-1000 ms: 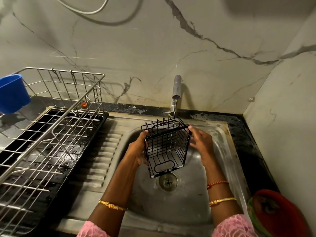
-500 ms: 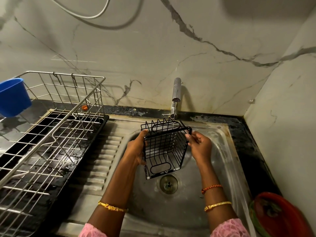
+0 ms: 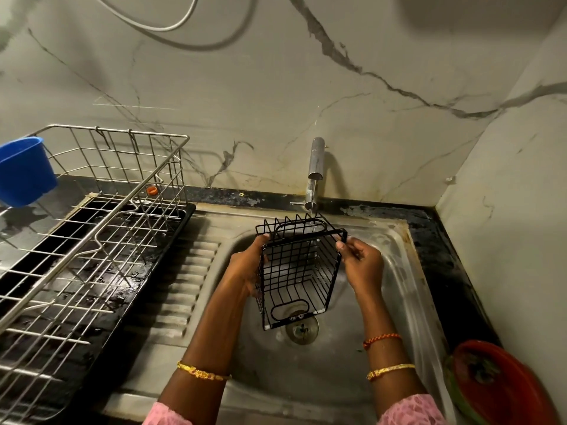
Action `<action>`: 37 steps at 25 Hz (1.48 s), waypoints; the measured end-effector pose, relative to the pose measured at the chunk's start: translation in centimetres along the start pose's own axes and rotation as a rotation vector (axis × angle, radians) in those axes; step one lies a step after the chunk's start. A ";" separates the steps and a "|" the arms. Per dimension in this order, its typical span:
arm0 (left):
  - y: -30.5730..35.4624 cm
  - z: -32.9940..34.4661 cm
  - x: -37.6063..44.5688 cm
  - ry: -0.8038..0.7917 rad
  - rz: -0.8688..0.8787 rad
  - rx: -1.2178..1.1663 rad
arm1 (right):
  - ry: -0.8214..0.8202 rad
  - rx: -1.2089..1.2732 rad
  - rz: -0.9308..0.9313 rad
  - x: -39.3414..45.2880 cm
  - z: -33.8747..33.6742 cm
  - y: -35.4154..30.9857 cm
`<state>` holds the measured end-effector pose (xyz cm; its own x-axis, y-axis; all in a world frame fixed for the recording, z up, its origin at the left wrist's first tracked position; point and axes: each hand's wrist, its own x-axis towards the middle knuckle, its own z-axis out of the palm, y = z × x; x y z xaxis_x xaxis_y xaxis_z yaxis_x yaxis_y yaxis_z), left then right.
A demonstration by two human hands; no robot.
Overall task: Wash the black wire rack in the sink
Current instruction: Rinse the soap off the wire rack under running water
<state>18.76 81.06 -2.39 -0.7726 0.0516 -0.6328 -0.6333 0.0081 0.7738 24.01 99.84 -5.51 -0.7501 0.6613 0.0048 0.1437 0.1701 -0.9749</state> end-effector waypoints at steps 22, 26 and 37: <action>-0.8 -0.8 -0.8 0.019 0.013 -0.077 | -0.015 0.011 -0.009 -0.2 0.8 0.0; -0.4 -0.6 -0.8 0.000 0.008 -0.085 | 0.013 -0.003 -0.035 -0.1 0.6 -0.5; 0.9 0.0 -0.3 -0.039 0.013 -0.120 | 0.036 -0.027 -0.138 1.2 0.3 -2.1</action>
<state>18.37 81.02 -1.51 -0.7802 0.0899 -0.6191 -0.6256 -0.1125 0.7720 22.63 100.03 -3.48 -0.7402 0.6561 0.1473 0.0580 0.2805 -0.9581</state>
